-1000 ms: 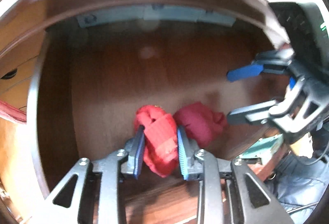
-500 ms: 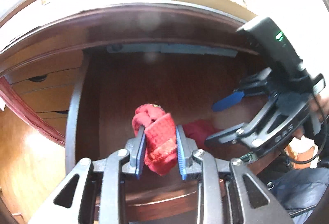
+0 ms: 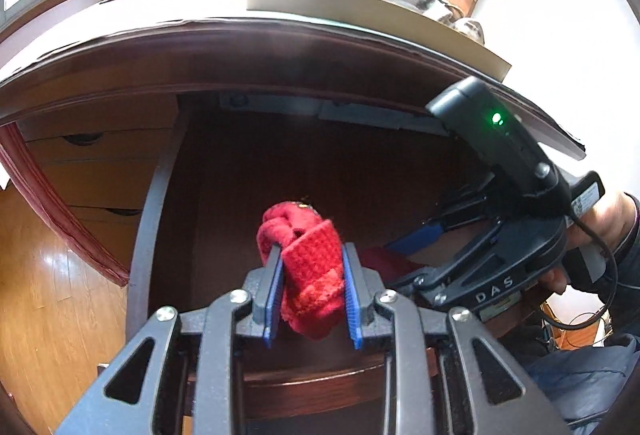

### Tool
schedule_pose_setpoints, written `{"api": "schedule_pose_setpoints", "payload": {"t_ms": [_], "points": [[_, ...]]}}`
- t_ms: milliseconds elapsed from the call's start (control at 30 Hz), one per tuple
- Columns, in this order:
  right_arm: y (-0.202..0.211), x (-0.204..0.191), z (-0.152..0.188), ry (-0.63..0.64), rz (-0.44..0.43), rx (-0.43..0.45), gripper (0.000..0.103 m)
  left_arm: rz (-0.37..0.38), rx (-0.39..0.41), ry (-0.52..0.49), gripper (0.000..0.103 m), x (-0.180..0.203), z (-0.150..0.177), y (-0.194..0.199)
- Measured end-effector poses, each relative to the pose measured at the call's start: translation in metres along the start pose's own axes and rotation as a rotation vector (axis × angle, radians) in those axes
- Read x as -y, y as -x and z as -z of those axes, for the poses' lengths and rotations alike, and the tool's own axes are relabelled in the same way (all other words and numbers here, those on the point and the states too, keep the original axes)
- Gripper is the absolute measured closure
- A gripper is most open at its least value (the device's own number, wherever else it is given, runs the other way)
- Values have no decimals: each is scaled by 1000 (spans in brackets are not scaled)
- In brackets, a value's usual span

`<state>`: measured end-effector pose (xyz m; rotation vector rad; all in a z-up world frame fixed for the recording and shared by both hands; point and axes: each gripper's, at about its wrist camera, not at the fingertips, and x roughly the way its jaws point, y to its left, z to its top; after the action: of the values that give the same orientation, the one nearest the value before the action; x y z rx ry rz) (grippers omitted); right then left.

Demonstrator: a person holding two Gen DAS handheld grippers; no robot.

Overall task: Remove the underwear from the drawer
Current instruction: 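Grasp the bright red sock with the left tool while the right tool grasps the dark red sock, then lift the bright red sock with the left tool while the right tool lifts the dark red sock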

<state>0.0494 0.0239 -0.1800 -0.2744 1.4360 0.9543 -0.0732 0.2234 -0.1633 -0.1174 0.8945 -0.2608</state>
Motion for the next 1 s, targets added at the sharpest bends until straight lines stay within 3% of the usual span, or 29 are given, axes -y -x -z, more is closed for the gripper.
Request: {"api": "schedule_pose_setpoints", "payload": {"t_ms": [67, 133, 467, 1000], "points": [[4, -3, 3, 12, 5, 24, 63, 0, 1, -2, 77, 2, 1, 1], [8, -8, 6, 30, 33, 59, 65, -2, 3, -1, 77, 5, -1, -3], [42, -15, 21, 30, 81, 264, 66, -54, 39, -34, 77, 15, 0, -1], [85, -35, 59, 109, 186, 445, 66, -174, 117, -136, 77, 37, -7, 5]]}}
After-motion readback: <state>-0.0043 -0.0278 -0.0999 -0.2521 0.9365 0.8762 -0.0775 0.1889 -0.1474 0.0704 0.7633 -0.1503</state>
